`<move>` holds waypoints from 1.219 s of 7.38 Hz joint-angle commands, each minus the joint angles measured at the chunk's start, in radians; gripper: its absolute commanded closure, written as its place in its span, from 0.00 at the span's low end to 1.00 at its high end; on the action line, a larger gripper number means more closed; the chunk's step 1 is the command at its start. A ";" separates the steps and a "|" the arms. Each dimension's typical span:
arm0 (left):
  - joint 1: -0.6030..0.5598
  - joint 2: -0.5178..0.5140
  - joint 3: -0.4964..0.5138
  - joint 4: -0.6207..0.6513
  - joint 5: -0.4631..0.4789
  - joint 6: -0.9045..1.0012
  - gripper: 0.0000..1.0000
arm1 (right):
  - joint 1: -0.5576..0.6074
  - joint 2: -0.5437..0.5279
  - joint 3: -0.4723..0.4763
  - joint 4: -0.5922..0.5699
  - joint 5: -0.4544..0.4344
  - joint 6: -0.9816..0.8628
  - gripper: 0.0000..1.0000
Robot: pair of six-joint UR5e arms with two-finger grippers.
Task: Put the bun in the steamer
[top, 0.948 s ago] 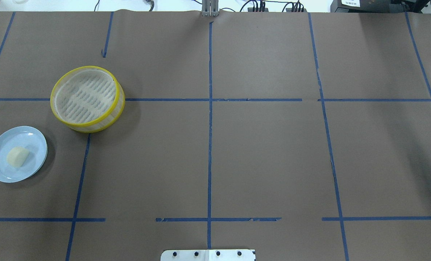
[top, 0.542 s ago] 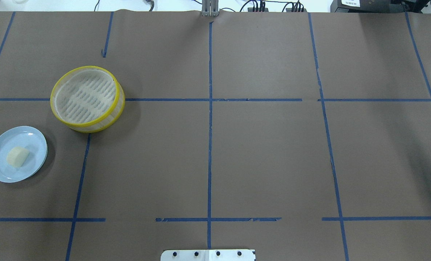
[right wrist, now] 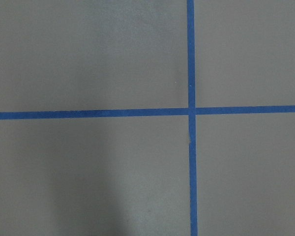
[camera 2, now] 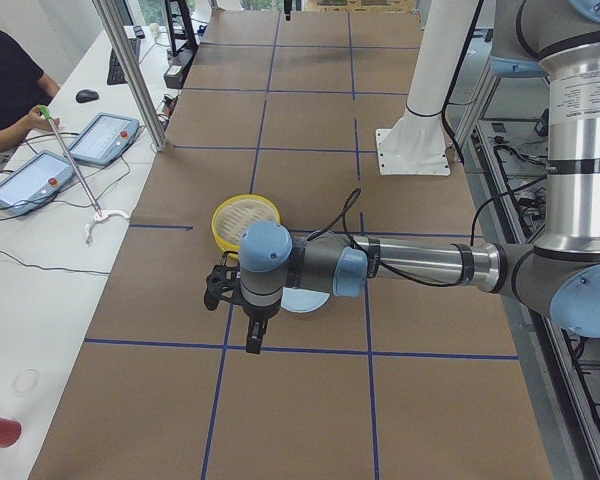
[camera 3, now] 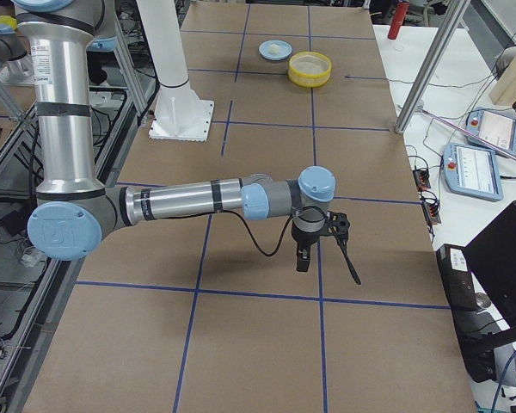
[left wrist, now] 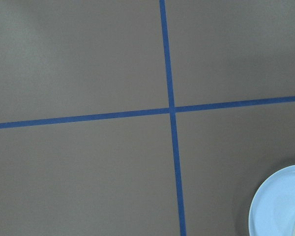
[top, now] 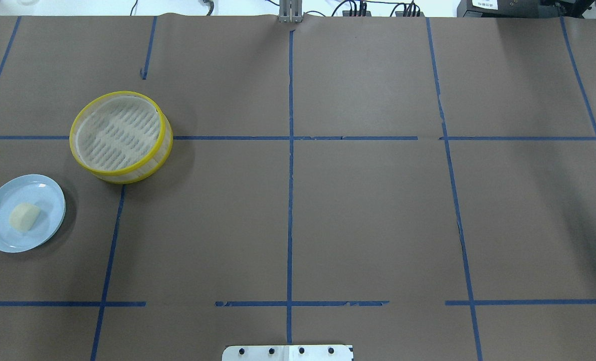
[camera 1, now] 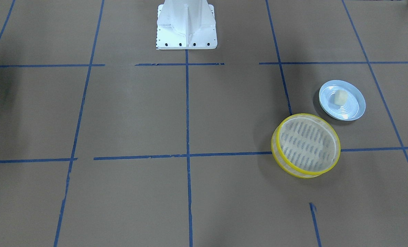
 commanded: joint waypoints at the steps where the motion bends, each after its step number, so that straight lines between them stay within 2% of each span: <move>1: 0.218 -0.061 -0.064 -0.053 0.013 -0.409 0.00 | 0.000 0.000 0.000 0.000 0.000 0.000 0.00; 3: 0.319 -0.075 -0.043 -0.142 0.045 -0.422 0.00 | 0.000 0.000 0.000 0.000 0.000 0.000 0.00; 4: 0.386 -0.067 -0.023 -0.144 0.062 -0.432 0.00 | 0.000 0.000 0.000 0.000 0.000 0.000 0.00; 5: 0.449 -0.064 0.000 -0.195 0.121 -0.517 0.00 | 0.000 0.000 0.000 0.000 0.000 0.000 0.00; 6: 0.503 -0.020 0.005 -0.275 0.161 -0.590 0.00 | 0.000 0.000 0.000 0.000 0.000 0.000 0.00; 7: 0.524 0.036 0.007 -0.355 0.161 -0.603 0.00 | 0.000 0.000 0.000 0.000 0.000 0.000 0.00; 9: 0.604 0.057 0.013 -0.391 0.165 -0.672 0.00 | -0.001 0.000 0.000 0.000 0.000 0.000 0.00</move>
